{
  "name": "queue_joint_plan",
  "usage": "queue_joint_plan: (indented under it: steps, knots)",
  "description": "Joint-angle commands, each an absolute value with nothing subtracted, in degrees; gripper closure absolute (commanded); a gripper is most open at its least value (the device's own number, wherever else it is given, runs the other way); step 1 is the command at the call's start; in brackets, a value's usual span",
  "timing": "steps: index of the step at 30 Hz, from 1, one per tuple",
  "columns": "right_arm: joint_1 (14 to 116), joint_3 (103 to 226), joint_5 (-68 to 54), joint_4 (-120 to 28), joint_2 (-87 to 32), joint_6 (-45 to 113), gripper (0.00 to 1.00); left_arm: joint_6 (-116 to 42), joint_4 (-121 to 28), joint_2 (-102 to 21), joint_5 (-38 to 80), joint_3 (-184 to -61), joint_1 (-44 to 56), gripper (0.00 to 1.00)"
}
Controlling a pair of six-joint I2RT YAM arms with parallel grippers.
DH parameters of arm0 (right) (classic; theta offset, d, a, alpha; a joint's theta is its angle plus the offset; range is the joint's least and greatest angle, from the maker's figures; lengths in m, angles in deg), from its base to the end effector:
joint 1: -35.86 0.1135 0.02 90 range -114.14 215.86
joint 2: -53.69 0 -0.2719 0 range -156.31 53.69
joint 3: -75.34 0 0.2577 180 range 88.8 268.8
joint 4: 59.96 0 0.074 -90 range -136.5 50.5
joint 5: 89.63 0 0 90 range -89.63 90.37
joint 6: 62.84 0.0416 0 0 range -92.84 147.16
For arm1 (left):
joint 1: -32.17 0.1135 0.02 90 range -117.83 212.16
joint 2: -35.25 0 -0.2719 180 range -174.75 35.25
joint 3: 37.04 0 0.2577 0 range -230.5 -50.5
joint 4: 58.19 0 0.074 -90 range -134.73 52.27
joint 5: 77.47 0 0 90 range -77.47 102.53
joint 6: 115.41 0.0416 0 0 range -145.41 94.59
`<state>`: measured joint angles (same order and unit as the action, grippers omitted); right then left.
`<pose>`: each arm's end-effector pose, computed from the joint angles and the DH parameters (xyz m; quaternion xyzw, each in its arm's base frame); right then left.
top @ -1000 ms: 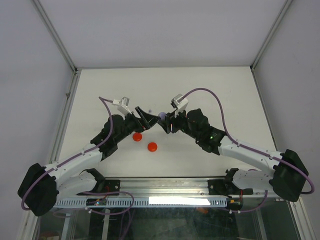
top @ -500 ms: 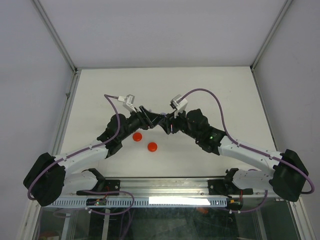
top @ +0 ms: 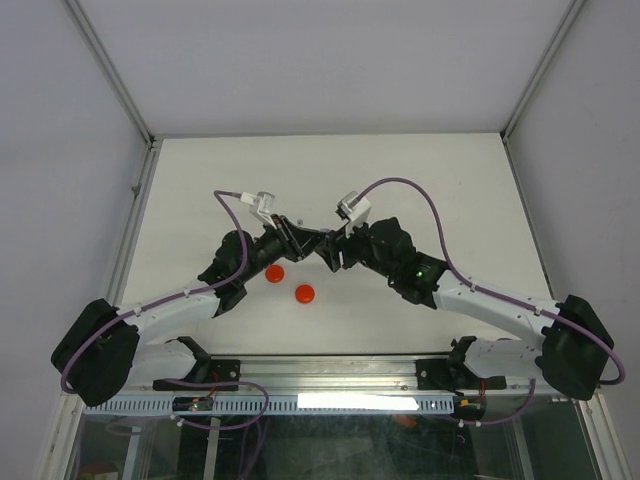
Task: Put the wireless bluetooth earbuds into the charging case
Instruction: Pick up the charging case at the center of the board.
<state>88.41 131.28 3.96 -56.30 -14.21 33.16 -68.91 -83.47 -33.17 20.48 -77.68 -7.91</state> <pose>0.1730 0.2215 0.2809 -0.2972 0.7389 0.2737 0.5392 0.1976 -0.1738 0.2412 0.0264 0.7217 -0.4971 0.4810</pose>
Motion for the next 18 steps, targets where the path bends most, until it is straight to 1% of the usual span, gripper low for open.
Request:
queue_joint_plan:
  steps: [1,4,9,12,18]
  knots:
    - [87.9,136.0,0.5,-56.5,-13.7,31.5,0.36,-60.9,-81.1,-31.9,25.2,-78.7,-8.7,0.87]
    - [84.4,137.9,-7.4,-51.1,-12.5,31.1,0.30,-56.2,-76.0,-30.3,25.3,-80.4,-8.5,0.93]
    - [76.5,141.5,-25.5,-43.1,-9.9,28.9,0.23,-50.2,-69.3,-28.1,26.6,-82.3,-8.1,0.94]
    - [72.8,143.5,-35.3,-39.1,-9.5,26.4,0.21,-47.1,-64.9,-28.0,32.3,-84.9,-8.2,0.93]
    - [72.1,144.0,-42.0,-36.0,-9.7,19.7,0.19,-43.0,-63.7,-26.0,40.8,-85.6,-8.1,0.92]
